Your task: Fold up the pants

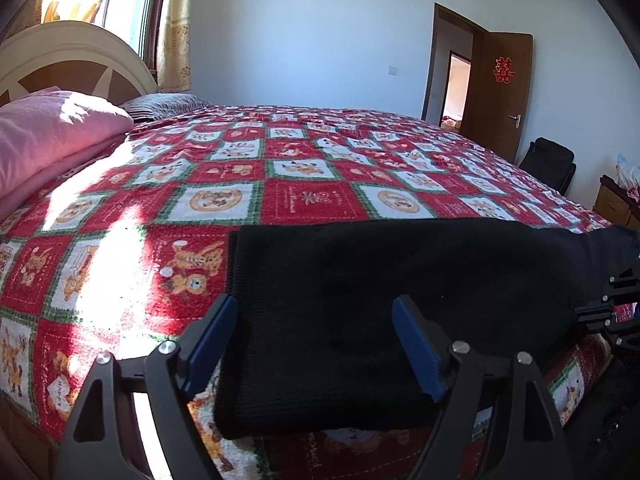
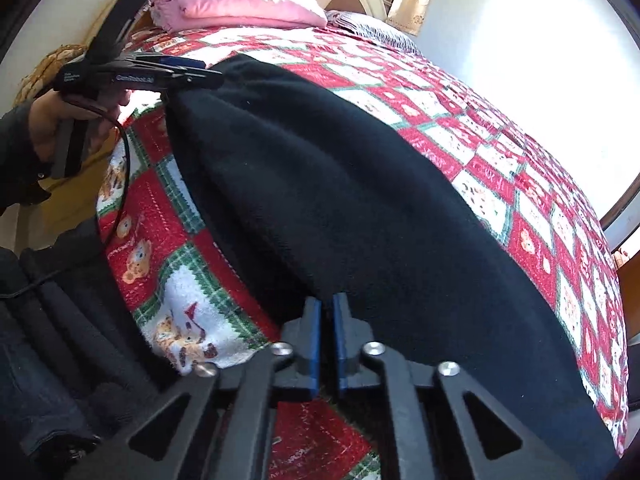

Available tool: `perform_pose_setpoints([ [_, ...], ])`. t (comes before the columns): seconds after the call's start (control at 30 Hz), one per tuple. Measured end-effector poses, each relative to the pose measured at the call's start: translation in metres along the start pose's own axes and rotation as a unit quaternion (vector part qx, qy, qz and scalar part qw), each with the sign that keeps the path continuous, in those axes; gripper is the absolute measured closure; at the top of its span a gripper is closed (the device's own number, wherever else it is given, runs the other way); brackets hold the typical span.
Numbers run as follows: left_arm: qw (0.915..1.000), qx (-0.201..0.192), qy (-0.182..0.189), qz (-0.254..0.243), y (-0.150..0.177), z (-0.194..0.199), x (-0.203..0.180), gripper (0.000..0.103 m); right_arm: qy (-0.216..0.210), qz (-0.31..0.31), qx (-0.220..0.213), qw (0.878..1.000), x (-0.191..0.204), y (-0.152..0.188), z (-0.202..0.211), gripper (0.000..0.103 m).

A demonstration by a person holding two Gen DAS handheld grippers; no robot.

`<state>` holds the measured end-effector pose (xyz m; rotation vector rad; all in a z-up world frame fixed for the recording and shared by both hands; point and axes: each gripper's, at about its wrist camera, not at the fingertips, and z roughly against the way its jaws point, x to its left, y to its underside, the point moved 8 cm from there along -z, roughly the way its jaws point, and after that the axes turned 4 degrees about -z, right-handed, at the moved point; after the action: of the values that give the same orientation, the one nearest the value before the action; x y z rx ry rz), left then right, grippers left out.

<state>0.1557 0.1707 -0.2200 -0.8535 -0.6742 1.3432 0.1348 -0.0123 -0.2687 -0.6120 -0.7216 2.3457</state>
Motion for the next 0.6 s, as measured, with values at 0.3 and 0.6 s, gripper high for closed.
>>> perform_pose_setpoints([
  [0.3, 1.0000, 0.006, -0.007, 0.001, 0.004, -0.003, 0.002, 0.017, -0.004, 0.010, 0.027, 1.000, 0.013, 0.017, -0.003, 0.100],
  [0.6, 0.9992, -0.025, -0.004, -0.029, -0.018, 0.008, -0.021, 0.006, -0.009, 0.040, 0.042, 0.998, 0.018, 0.017, -0.008, 0.097],
])
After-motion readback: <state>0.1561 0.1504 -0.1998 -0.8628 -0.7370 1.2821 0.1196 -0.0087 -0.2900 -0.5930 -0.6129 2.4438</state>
